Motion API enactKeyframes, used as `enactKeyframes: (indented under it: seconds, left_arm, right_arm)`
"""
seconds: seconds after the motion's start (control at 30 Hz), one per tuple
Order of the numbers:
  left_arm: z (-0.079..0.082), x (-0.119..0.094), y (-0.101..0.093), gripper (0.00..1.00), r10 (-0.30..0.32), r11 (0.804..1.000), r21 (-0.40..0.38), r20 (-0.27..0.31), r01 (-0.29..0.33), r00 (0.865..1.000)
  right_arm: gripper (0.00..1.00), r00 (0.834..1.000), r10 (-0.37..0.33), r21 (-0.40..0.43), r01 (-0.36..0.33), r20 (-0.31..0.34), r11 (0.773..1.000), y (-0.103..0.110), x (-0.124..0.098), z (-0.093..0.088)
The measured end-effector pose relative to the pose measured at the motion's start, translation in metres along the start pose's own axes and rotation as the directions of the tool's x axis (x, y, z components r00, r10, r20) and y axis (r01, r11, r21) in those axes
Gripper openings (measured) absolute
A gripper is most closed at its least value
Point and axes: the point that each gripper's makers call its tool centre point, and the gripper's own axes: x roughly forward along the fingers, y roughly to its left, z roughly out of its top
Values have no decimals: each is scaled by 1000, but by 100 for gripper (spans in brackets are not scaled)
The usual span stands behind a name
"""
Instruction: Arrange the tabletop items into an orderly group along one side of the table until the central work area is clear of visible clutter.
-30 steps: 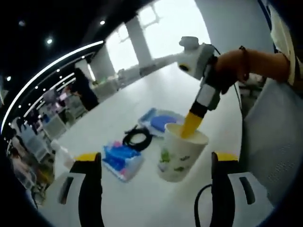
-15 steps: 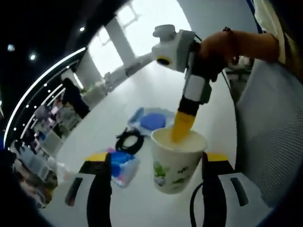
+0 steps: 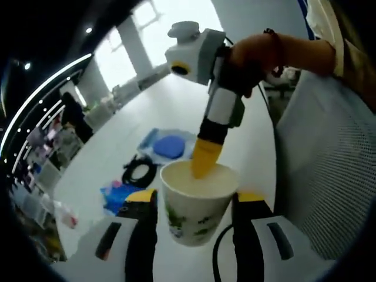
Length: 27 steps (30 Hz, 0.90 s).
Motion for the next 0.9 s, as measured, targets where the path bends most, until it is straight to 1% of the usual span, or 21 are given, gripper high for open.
enactKeyframes:
  seconds: [0.03, 0.1, 0.17, 0.23, 0.27, 0.3, 0.33, 0.37, 0.47, 0.57, 0.6, 0.63, 0.67, 0.7, 0.77, 0.8, 0.83, 0.87, 0.9]
  left_arm:
    - [0, 1, 0, 43, 3, 1000, -5, -4, -3, 1000]
    - [-5, 2, -1, 43, 5, 1000, 29, -28, -4, 1000]
    - [-5, 2, 0, 42, 11, 1000, 28, -34, -10, 999]
    - [-8, 1, 2, 42, 26, 999, 34, -47, -24, 999]
    - [-8, 1, 1, 42, 25, 999, 36, -50, -23, 998]
    - [-9, 0, 2, 42, 31, 999, 31, -53, -29, 998]
    - [-10, 0, 2, 42, 34, 999, 28, -50, -32, 998]
    - [-11, -1, 3, 41, 39, 999, 33, -55, -38, 998]
    - [-10, -2, 5, 41, 54, 997, 52, -58, -51, 997]
    - [-10, -2, 6, 41, 60, 997, 41, -54, -58, 997]
    - [-9, -2, 7, 41, 65, 997, 35, -51, -63, 997]
    - [-9, -2, 8, 41, 67, 997, 31, -49, -65, 997]
    - [-8, -2, 8, 41, 67, 998, 24, -46, -66, 997]
    - [-7, -2, 10, 41, 73, 997, 18, -44, -72, 996]
    - [-7, -2, 12, 40, 84, 996, 10, -42, -84, 996]
    - [-7, -2, 13, 40, 89, 996, -2, -44, -89, 995]
    - [-8, -3, 15, 40, 104, 994, -12, -46, -105, 994]
    - [-9, -3, 16, 40, 107, 994, -13, -51, -107, 993]
    - [-10, -3, 17, 40, 117, 993, -26, -56, -118, 992]
  right_arm:
    - [1, 1000, -3, -2, 3, 1, 1000, 0, 0, 0]
    - [1, 1000, -1, -26, 1, -5, 1000, 0, 2, -2]
    - [1, 1000, -13, -50, 13, 3, 999, -1, 4, -2]
    - [2, 1000, -20, -102, 22, 20, 995, 0, 7, 0]
    - [2, 1000, -18, -114, 20, 18, 993, 1, 8, 0]
    - [2, 1000, -12, -170, 16, 25, 985, 2, 8, 2]
    - [2, 999, -9, -193, 16, 36, 981, 3, 9, 3]
    - [3, 999, -10, -185, 16, 33, 983, 5, 8, 2]
    - [3, 999, -5, -204, 14, 42, 979, 5, 9, 4]
    - [5, 999, 1, -212, 9, 49, 977, 5, 9, 6]
    - [6, 998, 9, -223, 5, 62, 975, 7, 9, 9]
    - [10, 997, 12, -233, 5, 74, 972, 7, 9, 11]
    - [17, 996, 6, -255, 17, 87, 967, 7, 8, 14]
    - [27, 995, -1, -264, 29, 104, 964, 6, 8, 17]
    - [43, 988, -15, -271, 58, 156, 961, 4, 6, 27]
    - [50, 985, -11, -278, 59, 170, 959, 5, 5, 30]
    - [54, 983, 0, -273, 51, 185, 961, 5, 3, 34]
    - [58, 980, 12, -277, 44, 197, 960, 6, 2, 37]
    - [66, 974, 17, -273, 46, 224, 961, 6, 1, 42]
